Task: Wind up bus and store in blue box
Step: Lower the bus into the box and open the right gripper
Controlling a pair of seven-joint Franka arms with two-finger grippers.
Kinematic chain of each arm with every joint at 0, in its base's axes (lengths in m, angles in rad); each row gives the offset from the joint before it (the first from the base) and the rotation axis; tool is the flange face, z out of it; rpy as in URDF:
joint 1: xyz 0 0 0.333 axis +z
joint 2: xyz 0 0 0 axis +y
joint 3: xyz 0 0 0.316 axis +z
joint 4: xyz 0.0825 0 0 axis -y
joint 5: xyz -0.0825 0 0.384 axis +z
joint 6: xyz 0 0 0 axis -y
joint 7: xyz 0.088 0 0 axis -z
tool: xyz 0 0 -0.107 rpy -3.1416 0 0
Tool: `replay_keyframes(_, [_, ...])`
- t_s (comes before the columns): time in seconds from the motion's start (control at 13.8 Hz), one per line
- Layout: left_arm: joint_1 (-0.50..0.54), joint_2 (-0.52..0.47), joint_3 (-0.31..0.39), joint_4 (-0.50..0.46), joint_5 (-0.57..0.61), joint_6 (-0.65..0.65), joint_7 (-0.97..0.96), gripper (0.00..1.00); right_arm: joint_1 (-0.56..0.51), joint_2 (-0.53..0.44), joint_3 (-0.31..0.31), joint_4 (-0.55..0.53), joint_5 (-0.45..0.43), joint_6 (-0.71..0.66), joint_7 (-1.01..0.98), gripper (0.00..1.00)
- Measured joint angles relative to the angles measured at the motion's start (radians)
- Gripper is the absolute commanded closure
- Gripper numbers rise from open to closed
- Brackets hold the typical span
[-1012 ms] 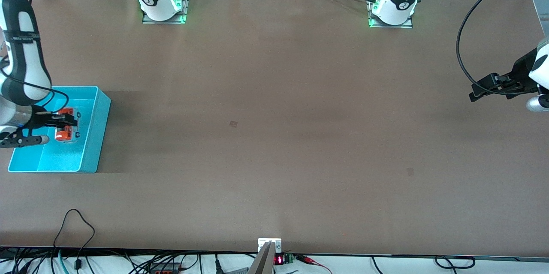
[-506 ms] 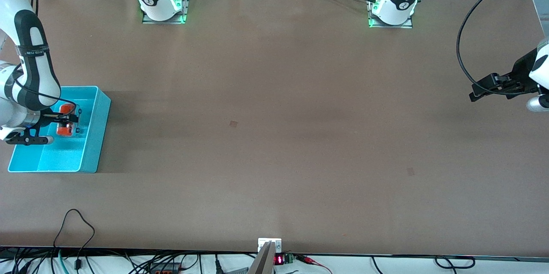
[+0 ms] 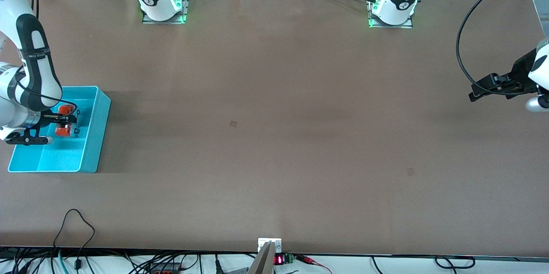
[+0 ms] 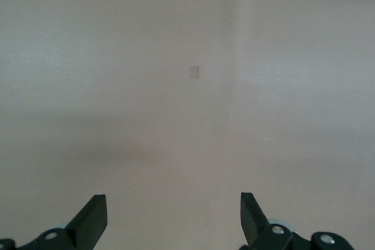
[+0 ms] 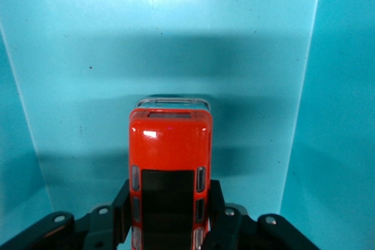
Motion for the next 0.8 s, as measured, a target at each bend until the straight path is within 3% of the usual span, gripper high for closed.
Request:
replay_keyframes(0.14, [0.0, 0.0, 0.0, 0.0, 0.0, 0.0, 0.0, 0.0, -0.005, 0.014, 0.0, -0.008, 0.0, 0.023, 0.0, 0.73])
replay_keyframes(0.22, [0.0, 0.0, 0.0, 0.0, 0.0, 0.0, 0.0, 0.0, -0.005, 0.013, 0.0, -0.009, 0.0, 0.025, 0.0, 0.32])
replay_keyframes(0.29, [0.0, 0.0, 0.0, 0.0, 0.0, -0.001, 0.0, 0.0, -0.005, 0.012, 0.0, -0.009, 0.0, 0.024, 0.0, 0.03])
replay_keyframes(0.58, [0.0, 0.0, 0.0, 0.0, 0.0, -0.001, 0.0, 0.0, -0.008, 0.003, -0.001, -0.006, 0.0, 0.026, 0.0, 0.0])
replay_keyframes(0.8, [0.0, 0.0, 0.0, 0.0, 0.0, -0.001, 0.0, 0.0, -0.007, -0.08, 0.008, 0.013, 0.001, 0.005, 0.0, 0.0])
